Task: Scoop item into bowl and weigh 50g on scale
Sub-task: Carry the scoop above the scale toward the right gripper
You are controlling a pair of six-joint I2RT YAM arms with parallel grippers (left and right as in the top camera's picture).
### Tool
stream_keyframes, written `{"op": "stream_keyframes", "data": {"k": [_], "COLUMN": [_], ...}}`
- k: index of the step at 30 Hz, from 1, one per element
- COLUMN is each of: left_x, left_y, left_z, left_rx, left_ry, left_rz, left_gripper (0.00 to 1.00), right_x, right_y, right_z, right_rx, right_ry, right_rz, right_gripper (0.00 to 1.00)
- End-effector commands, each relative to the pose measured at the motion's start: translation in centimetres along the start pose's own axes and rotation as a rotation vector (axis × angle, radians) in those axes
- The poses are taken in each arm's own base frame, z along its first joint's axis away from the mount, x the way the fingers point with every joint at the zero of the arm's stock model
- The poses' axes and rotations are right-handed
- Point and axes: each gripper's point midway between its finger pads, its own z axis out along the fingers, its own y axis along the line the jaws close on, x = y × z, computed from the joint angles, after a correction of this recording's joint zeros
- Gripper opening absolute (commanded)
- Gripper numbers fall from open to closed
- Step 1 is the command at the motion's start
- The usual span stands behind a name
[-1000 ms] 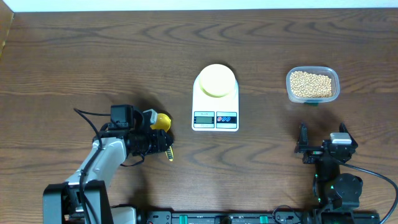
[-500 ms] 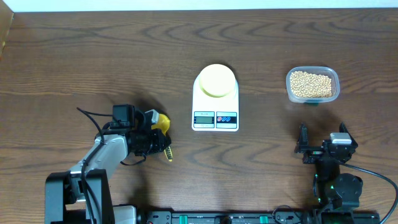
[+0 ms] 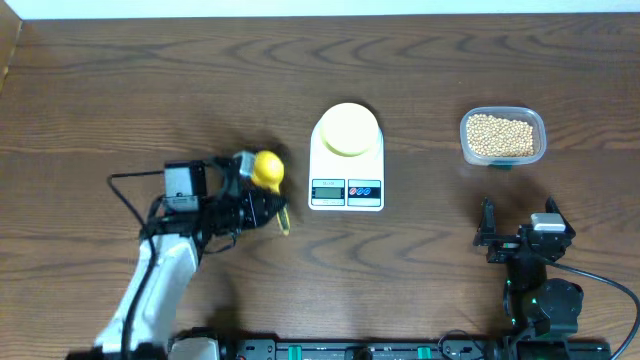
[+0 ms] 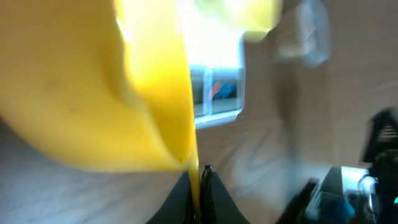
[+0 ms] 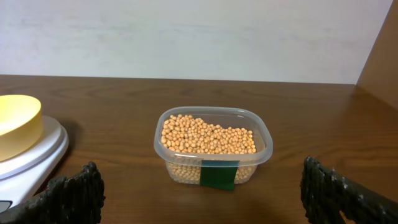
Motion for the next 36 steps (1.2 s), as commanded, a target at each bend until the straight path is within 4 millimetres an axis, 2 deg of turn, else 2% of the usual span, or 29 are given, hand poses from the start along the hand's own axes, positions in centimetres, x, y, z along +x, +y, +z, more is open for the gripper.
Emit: {"op": "stream_keyframes", "data": {"k": [1, 3, 6, 8, 11, 17, 19, 21, 22, 23, 26, 27, 28, 31, 34, 36], "left_x": [-3.4, -5.0, -8.7, -10.6, -12.4, -12.9, -13.0, -13.3, -13.4, -13.4, -13.5, -13.6, -13.7, -13.7, -13.9, -14.1], "left_y": [-4.5, -6.1, -9.8, -11.3, -11.1, -10.9, -11.2, -11.7, -11.9, -11.9, -12.0, -12.2, -12.4, -13.6, -13.7, -13.7], "left_z": [-2.1, -3.2, -5.7, -7.0, -8.0, -8.2, -8.4, -8.7, -8.9, -8.9, -9.0, -9.1, -9.2, -9.4, -9.1, -9.1], "left_rx": [0.105, 0.133, 0.204, 0.239, 0.232, 0.240, 0.263, 0.285, 0.293, 0.294, 0.296, 0.301, 0.307, 0.334, 0.343, 0.349], "left_ry": [-0.133, -0.210, -0.390, -0.481, -0.566, -0.583, -0.585, -0.598, -0.603, -0.605, -0.612, -0.617, -0.624, -0.634, -0.639, -0.648], "left_rz": [0.049, 0.110, 0.252, 0.263, 0.132, 0.054, 0.013, 0.009, 0.014, 0.016, 0.024, 0.032, 0.043, 0.085, 0.027, -0.025], "left_gripper": [0.07, 0.07, 0.07, 0.07, 0.07, 0.07, 0.07, 0.07, 0.07, 0.07, 0.07, 0.07, 0.07, 0.07, 0.07, 0.07], "right_x": [0.0, 0.0, 0.0, 0.0, 0.0, -0.7, -2.7, -4.8, -7.3, -8.5, -14.2, -15.7, -16.6, -18.6, -20.5, -21.4], "right_y": [0.2, 0.2, 0.2, 0.2, 0.2, 0.0, 0.9, 0.4, -0.6, -0.3, 3.0, 3.9, 4.2, 4.9, 5.5, 6.4], "right_z": [0.0, 0.0, 0.0, 0.0, 0.0, 0.0, -0.2, -0.5, -1.2, -1.6, -4.9, -6.0, -6.3, -5.3, -2.6, 0.1], "right_rx": [-0.010, -0.010, -0.010, -0.010, -0.010, 0.002, -0.052, -0.028, 0.025, 0.008, -0.194, -0.254, -0.280, -0.326, -0.364, -0.419], "right_ry": [-0.002, -0.001, -0.001, -0.002, -0.002, -0.033, -0.111, -0.200, -0.304, -0.356, -0.624, -0.686, -0.696, -0.613, -0.435, -0.274], "right_rz": [-0.008, -0.008, -0.008, -0.008, -0.008, -0.007, 0.039, 0.041, 0.054, 0.053, -0.001, -0.017, -0.011, -0.006, 0.008, 0.023], "right_gripper": [0.99, 0.99, 0.99, 0.99, 0.99, 0.99, 0.99, 0.99, 0.99, 0.99, 0.99, 0.99, 0.99, 0.99, 0.99, 0.99]}}
